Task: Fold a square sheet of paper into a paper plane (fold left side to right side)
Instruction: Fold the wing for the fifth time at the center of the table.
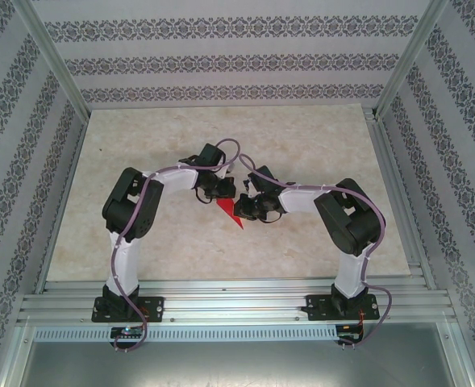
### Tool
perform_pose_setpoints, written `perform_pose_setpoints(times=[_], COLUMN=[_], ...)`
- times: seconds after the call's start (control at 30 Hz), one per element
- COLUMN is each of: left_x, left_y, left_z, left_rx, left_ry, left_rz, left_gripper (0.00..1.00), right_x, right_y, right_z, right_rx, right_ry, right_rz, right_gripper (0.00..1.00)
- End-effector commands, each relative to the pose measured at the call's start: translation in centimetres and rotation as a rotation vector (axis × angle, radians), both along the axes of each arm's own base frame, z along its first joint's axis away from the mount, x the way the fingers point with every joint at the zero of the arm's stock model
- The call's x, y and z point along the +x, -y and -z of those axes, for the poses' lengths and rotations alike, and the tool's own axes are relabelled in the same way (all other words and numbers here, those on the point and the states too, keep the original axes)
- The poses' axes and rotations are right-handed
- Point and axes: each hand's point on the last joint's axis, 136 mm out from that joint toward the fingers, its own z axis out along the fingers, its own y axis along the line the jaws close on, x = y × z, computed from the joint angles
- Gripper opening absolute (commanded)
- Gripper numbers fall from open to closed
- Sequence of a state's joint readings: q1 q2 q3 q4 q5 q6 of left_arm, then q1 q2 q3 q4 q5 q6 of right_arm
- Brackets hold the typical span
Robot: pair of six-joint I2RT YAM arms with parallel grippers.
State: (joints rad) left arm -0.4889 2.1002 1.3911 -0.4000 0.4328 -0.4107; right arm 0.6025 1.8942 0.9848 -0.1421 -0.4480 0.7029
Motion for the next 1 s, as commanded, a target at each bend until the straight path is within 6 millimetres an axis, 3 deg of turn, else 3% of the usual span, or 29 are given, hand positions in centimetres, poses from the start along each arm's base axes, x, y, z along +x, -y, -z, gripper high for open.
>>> perform_pose_setpoints(times=[0.0,0.1,0.37,0.5,0.6,0.8,0.9,0.97], left_x=[3.5,4.7,8.8,10.4,11.1,9.5,7.0,5.0], left_y=[-4.1,-4.8,-6.6,-7.3,-7.2,-5.8,-4.6,-3.5], left_z=[2.0,2.9,2.2,0.3,-2.8,-10.0,-12.4,-12.7], left_rx=[0.130,0.131,0.128,0.097,0.055,-0.107,-0.225,-0.267], left_ry=[0.052,0.043,0.076,0.105,0.145,0.192,0.200,0.185], left_rz=[-0.056,-0.067,-0.094,-0.101,-0.092,-0.057,-0.039,-0.014], left_gripper=[0.09,0.09,0.09,0.12,0.14,0.16,0.16,0.16], right_x=[-4.4,-4.5,-4.3,-4.2,-4.2,-4.2,-4.2,-4.0], right_y=[4.5,4.5,4.2,4.1,4.0,4.0,4.0,3.9], right_z=[6.2,6.2,6.1,6.1,6.0,5.8,5.8,5.6], right_rx=[-0.253,-0.252,-0.242,-0.234,-0.227,-0.225,-0.226,-0.225], right_ry=[-0.154,-0.155,-0.150,-0.147,-0.143,-0.141,-0.141,-0.138], right_rz=[0.004,0.002,0.003,0.003,0.001,-0.004,-0.006,-0.005], right_gripper=[0.12,0.12,0.12,0.12,0.12,0.12,0.13,0.12])
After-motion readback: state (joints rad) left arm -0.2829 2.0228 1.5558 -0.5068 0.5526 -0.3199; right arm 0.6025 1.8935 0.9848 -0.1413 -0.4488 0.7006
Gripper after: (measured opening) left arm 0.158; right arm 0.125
